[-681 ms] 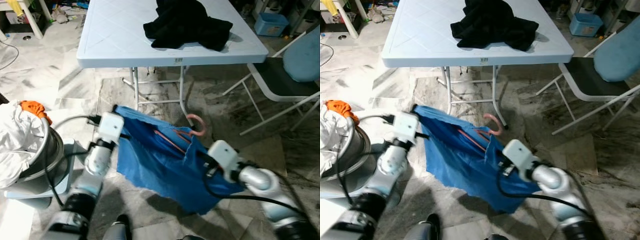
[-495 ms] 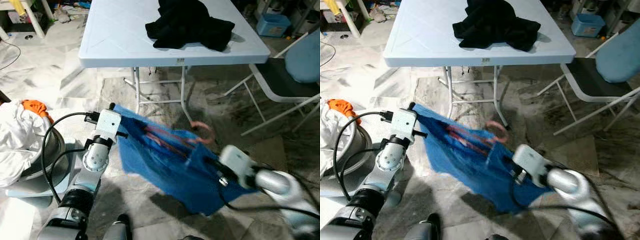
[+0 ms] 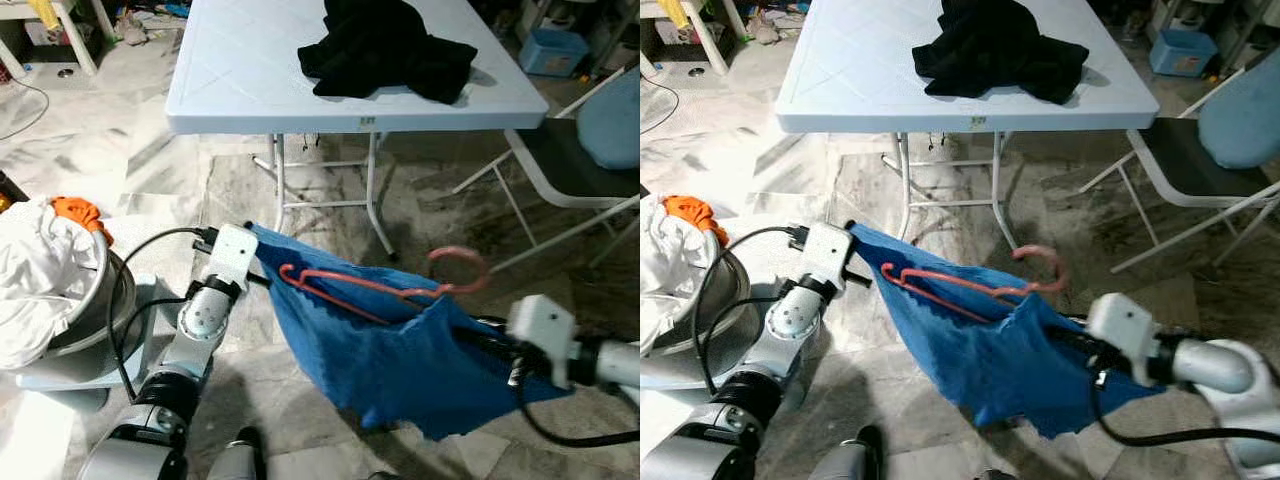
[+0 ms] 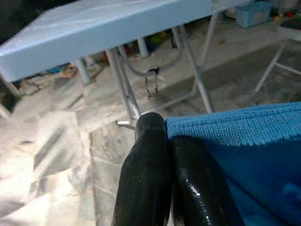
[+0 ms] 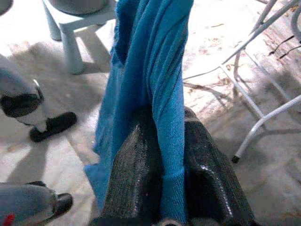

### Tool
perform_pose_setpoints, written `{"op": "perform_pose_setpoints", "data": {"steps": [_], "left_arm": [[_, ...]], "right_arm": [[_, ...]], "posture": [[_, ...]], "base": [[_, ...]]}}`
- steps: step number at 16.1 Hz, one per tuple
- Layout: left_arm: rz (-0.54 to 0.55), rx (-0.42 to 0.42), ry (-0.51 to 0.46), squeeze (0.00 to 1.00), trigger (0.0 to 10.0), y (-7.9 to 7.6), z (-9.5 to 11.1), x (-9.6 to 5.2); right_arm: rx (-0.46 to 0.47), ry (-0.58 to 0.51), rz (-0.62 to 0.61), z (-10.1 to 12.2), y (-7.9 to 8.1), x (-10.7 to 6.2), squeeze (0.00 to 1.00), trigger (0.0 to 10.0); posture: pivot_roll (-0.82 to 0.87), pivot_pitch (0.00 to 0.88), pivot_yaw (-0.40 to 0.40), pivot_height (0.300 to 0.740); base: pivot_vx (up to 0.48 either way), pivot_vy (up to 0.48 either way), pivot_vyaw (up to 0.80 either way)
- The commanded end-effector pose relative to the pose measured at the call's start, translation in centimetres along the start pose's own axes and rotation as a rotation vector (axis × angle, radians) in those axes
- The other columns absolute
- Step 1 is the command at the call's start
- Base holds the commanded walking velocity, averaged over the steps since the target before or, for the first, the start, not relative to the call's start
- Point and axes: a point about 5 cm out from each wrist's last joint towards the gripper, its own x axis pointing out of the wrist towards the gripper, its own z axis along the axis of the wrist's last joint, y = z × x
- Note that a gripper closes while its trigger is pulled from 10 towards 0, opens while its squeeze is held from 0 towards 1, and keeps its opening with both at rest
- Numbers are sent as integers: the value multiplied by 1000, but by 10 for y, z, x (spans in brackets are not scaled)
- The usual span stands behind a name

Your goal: Hang hanger

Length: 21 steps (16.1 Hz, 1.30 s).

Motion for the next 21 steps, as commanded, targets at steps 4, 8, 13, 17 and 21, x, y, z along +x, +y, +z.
{"op": "perform_pose_setpoints", "data": {"steps": [4,8,13,17,21], "left_arm": [[61,-146,130,0,0,16,-24,-10],[6,-191,135,0,0,1,-25,-10],[-177,-182,98,0,1176,-45,-19,-13],[-309,-38,43,1000,10000,-59,-16,-20],[-521,91,36,1000,10000,-66,-25,-37]], "right_arm": [[113,-104,-64,15,-19,-30,0,10000],[256,-290,-107,28,-17,-18,0,10000],[346,-399,-182,34,5,42,0,10000],[224,-283,-152,28,9,47,0,10000],[-14,-77,-134,15,-5,39,0,10000]], "posture": [[-104,201,-23,740],[-103,200,-29,740],[-99,199,-34,740],[-92,207,-32,740],[-96,206,-36,740]], "base": [[0,0,0],[0,0,0],[0,0,0],[0,0,0],[0,0,0]]}}
